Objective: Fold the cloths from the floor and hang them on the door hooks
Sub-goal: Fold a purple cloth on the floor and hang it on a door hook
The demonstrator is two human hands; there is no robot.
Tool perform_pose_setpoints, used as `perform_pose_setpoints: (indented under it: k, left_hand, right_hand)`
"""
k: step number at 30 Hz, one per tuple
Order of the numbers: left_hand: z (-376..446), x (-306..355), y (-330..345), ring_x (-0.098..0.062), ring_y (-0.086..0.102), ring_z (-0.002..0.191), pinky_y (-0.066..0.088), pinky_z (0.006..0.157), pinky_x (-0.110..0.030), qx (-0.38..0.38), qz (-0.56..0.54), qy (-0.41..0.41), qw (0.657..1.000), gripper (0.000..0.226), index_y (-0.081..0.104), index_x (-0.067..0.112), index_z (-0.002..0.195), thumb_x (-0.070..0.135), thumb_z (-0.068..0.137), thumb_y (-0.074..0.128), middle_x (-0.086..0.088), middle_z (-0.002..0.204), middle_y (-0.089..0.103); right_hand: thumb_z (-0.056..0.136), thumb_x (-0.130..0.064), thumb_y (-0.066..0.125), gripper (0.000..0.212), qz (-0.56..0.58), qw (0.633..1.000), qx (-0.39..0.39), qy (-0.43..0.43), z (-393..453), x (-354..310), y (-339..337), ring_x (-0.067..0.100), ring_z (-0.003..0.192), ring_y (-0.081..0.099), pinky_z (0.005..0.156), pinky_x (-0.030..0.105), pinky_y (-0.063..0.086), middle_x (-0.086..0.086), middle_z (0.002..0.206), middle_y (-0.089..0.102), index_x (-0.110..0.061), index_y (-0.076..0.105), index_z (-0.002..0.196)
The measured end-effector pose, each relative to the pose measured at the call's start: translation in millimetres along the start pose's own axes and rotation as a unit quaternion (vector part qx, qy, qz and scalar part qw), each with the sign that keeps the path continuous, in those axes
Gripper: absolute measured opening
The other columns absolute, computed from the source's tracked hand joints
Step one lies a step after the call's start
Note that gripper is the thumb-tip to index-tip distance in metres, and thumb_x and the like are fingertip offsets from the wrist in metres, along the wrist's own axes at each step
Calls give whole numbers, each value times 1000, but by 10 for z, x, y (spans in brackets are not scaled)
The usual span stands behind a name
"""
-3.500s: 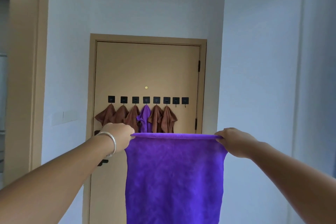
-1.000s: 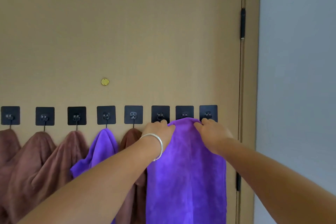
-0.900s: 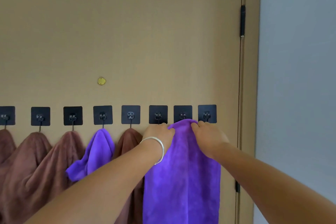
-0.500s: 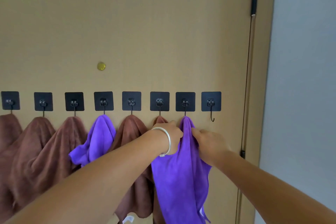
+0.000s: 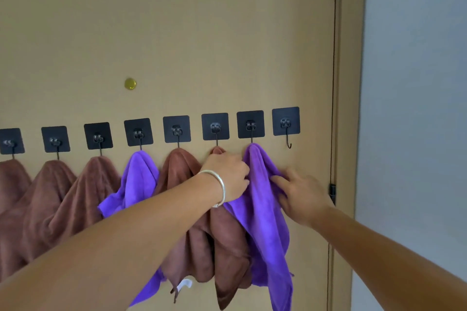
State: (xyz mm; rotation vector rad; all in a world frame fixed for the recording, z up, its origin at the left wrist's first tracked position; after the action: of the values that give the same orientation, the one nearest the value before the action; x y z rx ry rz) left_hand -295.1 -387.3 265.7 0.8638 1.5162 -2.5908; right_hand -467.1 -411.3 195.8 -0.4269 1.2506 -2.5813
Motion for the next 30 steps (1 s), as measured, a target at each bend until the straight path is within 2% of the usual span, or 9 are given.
perform_pose_setpoints:
  k: [3, 6, 9, 11, 13, 17, 20, 25, 30]
  left_hand:
    - [-11, -80, -152, -25, 55, 98, 31, 67, -33, 122, -31, -17, 992, 28, 64, 22, 103, 29, 97, 38, -1, 107, 57]
    - [6, -96, -173, -24, 52, 100, 33, 70, -34, 190, -49, 13, 981, 29, 58, 20, 113, 32, 95, 39, -1, 108, 53]
    - [43, -60, -85, -23, 47, 116, 37, 89, -37, 196, -88, 51, 975, 46, 46, 21, 132, 44, 93, 40, -1, 127, 49]
    - [39, -23, -30, -24, 39, 129, 31, 105, -38, 190, -114, 76, 972, 60, 34, 21, 143, 51, 92, 42, -2, 140, 42]
    - [14, 37, -8, -24, 32, 134, 25, 111, -38, 198, -141, 99, 965, 67, 26, 21, 147, 54, 91, 43, -3, 144, 37]
    - [-76, 250, -121, -22, 31, 134, 20, 113, -41, 220, -202, 139, 944, 70, 24, 22, 146, 54, 89, 46, -1, 144, 36]
    - [-226, 492, -288, -24, 33, 132, 22, 111, -41, 231, -233, 181, 927, 72, 23, 20, 148, 55, 89, 47, -3, 142, 37]
    - [-488, 945, -683, -22, 29, 135, 18, 111, -39, 264, -277, 253, 889, 73, 21, 17, 149, 52, 90, 46, -3, 143, 34]
    - [-797, 1442, -1227, -23, 29, 136, 23, 111, -40, 284, -307, 308, 854, 74, 19, 19, 150, 54, 90, 46, -3, 146, 33]
  right_hand:
    - [91, -32, 45, 41, -22, 999, -6, 35, -70, 4, -116, 21, 112, 49, 90, 35, 43, -1, 127, 49, -29, 48, 131]
    - [91, -31, 47, 42, -55, 993, -2, 104, -155, 33, -322, 22, 115, 48, 90, 35, 41, 0, 129, 48, -28, 45, 132]
    - [91, -34, 48, 51, -95, 978, -16, 183, -293, 60, -566, 22, 126, 42, 98, 37, 39, -1, 140, 41, -27, 36, 140]
    - [91, -33, 48, 52, -118, 968, -19, 219, -427, 34, -764, 23, 128, 40, 101, 37, 36, 0, 141, 40, -25, 35, 141]
    - [92, -33, 48, 50, -141, 959, -17, 246, -603, -21, -961, 23, 130, 39, 104, 36, 33, 1, 142, 40, -24, 35, 140]
    - [95, -36, 45, 57, -204, 940, -21, 273, -1004, -195, -1359, 23, 138, 29, 113, 36, 23, 3, 150, 33, -22, 27, 147]
    - [93, -34, 47, 58, -232, 924, -16, 305, -1287, -349, -1657, 23, 139, 27, 114, 33, 19, 3, 151, 32, -22, 29, 147]
    - [91, -35, 49, 57, -289, 891, -26, 349, -1823, -583, -2136, 21, 138, 31, 114, 32, 20, 1, 148, 37, -22, 33, 144]
    - [90, -35, 50, 57, -354, 845, -51, 398, -2552, -790, -2725, 24, 135, 35, 114, 33, 21, 4, 145, 40, -18, 36, 143]
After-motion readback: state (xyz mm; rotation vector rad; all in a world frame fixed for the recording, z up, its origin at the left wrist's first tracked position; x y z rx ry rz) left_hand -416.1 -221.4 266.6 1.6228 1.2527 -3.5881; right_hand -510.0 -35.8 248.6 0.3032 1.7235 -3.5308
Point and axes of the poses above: each hand's wrist, its own z-axis towards the middle knuckle, its own y-axis out of the palm, x = y × z, the point moved 3 cm from there along z, towards the middle knuckle
